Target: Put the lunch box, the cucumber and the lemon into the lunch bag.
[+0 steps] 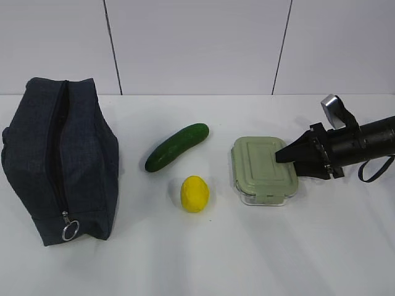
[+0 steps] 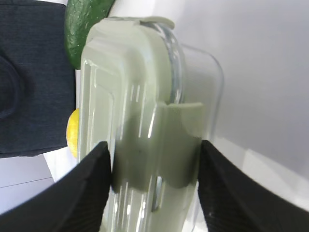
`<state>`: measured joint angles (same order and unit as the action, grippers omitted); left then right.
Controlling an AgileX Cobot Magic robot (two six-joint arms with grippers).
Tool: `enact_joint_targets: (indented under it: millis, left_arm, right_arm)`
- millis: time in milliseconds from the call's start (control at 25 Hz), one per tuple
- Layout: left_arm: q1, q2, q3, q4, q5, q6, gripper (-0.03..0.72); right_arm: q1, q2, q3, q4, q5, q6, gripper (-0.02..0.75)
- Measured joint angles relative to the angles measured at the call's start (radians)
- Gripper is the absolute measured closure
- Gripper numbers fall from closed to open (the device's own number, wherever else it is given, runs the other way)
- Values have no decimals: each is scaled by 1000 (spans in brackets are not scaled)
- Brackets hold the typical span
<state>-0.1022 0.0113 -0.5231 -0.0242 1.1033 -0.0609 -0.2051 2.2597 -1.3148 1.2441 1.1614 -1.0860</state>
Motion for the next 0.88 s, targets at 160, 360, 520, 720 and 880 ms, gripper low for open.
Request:
enact_joint_targets:
  millis: [160, 360, 520, 720, 880]
  left_arm:
    - [0, 0, 0, 0, 0, 0, 449]
    - [0, 0, 0, 0, 0, 0, 449]
    - [0, 0, 0, 0, 0, 0, 449]
    - [0, 0, 0, 0, 0, 0, 449]
    - [0, 0, 0, 0, 0, 0, 449]
  right_arm:
    - [0, 0, 0, 0, 0, 0, 311]
    - [0, 0, 0, 0, 0, 4, 326]
    - [0, 0, 0, 2, 0, 6, 342]
    - [0, 0, 0, 6, 4, 6, 361]
    - [0, 0, 0, 6, 5, 6, 368]
